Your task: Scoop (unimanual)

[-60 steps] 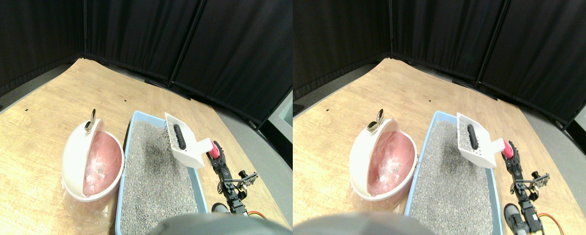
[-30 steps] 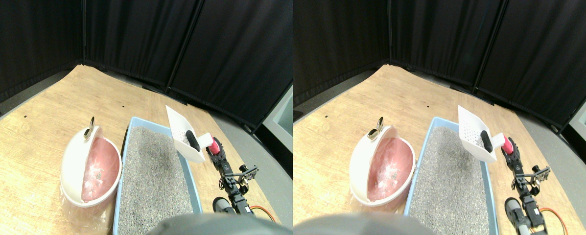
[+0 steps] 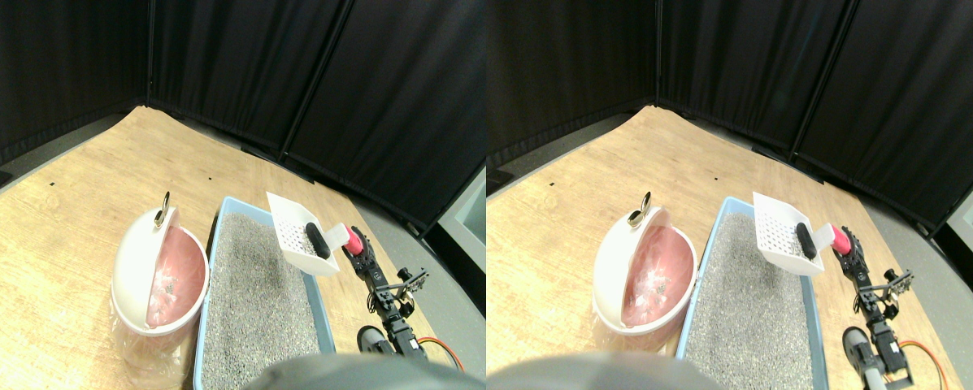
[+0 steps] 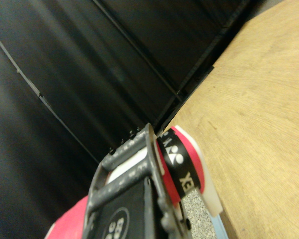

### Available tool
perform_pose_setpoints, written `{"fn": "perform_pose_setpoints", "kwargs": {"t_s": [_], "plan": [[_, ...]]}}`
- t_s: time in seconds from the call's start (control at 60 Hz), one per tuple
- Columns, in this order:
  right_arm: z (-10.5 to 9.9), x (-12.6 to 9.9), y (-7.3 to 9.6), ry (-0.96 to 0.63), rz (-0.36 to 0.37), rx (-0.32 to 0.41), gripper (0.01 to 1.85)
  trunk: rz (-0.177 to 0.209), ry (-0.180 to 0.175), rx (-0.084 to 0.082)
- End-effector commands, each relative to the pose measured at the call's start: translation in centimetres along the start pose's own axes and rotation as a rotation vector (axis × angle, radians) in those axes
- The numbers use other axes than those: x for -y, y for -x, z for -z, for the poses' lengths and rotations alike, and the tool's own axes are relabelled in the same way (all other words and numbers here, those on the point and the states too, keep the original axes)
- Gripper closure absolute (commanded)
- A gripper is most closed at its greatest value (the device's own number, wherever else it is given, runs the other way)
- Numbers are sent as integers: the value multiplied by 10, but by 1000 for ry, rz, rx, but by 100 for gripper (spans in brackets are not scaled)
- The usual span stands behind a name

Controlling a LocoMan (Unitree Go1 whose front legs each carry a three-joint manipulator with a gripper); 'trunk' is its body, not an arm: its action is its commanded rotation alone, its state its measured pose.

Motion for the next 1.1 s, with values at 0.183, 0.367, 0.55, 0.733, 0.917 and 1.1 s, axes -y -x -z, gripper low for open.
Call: {"fn": "perform_pose_setpoints", "kwargs": {"t_s": [0.183,0.367,0.55,0.733,0.917,1.1], "plan": [[-15,-27,-12,143,-130,-29,180,-65,38,-10],[-15,-47,-17,227,-166,-68,180,-92,63,-7],[-14,-63,-16,285,-197,-113,180,-117,86,-6],[-12,-78,-13,315,-246,-150,180,-137,109,-1],[-7,-89,-13,318,-277,-158,180,-162,131,2],[-3,-102,-10,331,-288,-201,180,-193,157,7]]}}
